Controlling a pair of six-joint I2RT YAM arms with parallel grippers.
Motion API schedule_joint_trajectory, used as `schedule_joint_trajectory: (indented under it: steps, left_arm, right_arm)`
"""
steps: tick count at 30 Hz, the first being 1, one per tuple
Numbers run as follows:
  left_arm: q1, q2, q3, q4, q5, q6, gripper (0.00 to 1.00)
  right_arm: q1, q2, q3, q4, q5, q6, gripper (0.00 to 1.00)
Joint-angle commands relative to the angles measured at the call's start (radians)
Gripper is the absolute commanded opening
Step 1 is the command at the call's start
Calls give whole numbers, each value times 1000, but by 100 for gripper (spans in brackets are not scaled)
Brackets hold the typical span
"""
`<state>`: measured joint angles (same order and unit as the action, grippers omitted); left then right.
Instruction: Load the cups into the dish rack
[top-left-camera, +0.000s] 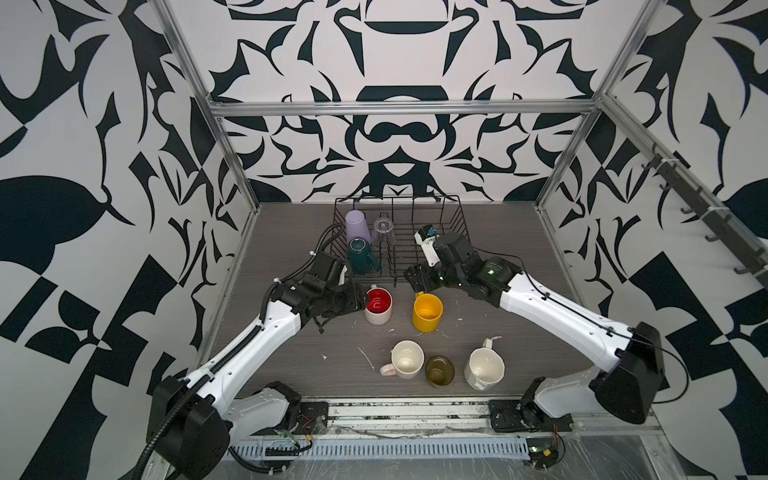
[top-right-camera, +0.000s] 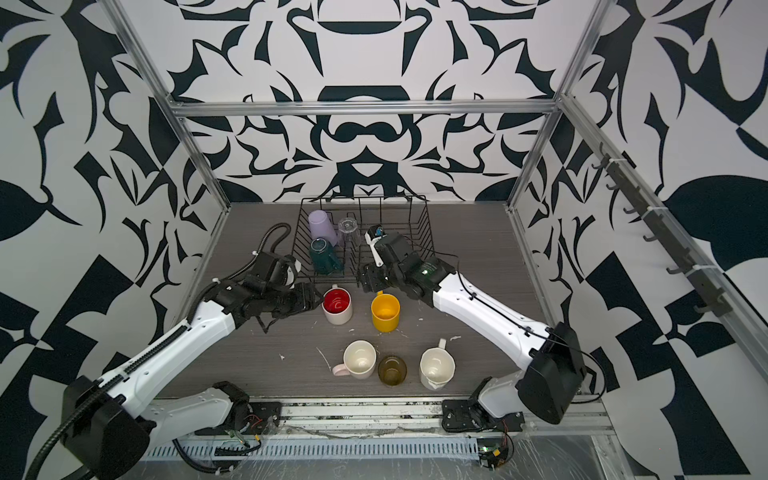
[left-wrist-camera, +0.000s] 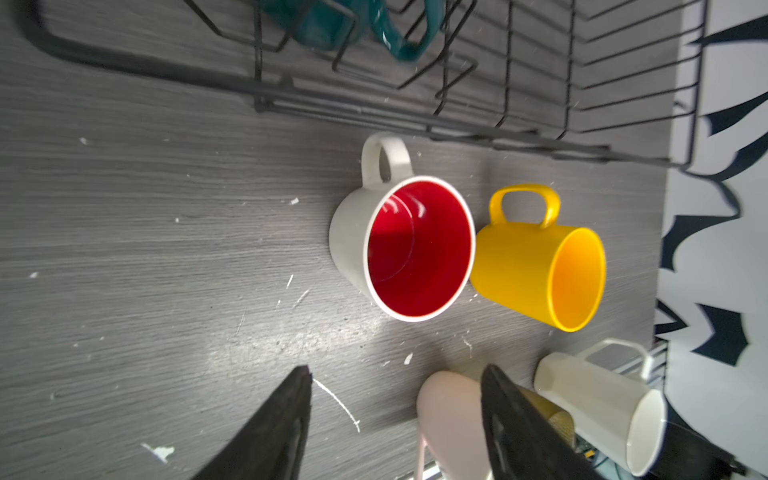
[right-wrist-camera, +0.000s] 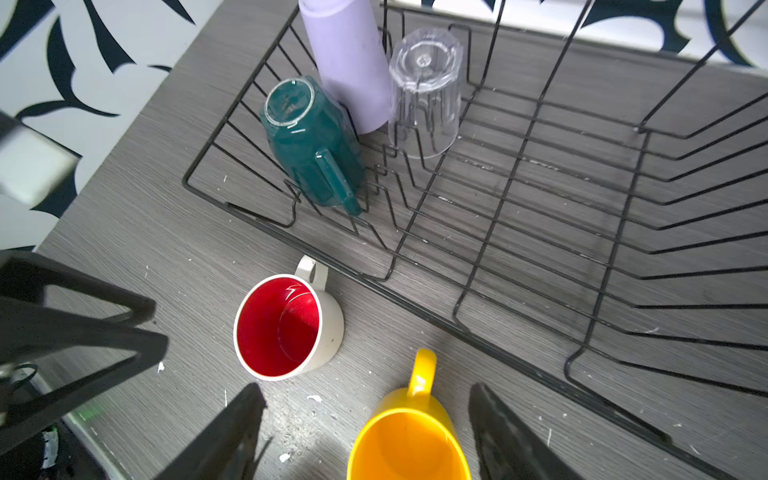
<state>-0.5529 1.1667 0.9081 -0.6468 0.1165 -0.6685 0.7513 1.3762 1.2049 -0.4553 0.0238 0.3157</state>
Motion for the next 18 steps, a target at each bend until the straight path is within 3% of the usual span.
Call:
schedule_joint_trajectory:
  steps: [1,4,18]
  left_arm:
    - [-45,39,8,-22,-64,-29,65]
    - [-75,88,8,-2,-99,-41,63]
    - [-79,268,44,92,-142,-52,49]
  right_arm:
    - [-23,-85,-42,67,29,7,84]
    - [-45,-134,-81,90,38,11,89]
    - [-76,-188,-135,90,37,3,90]
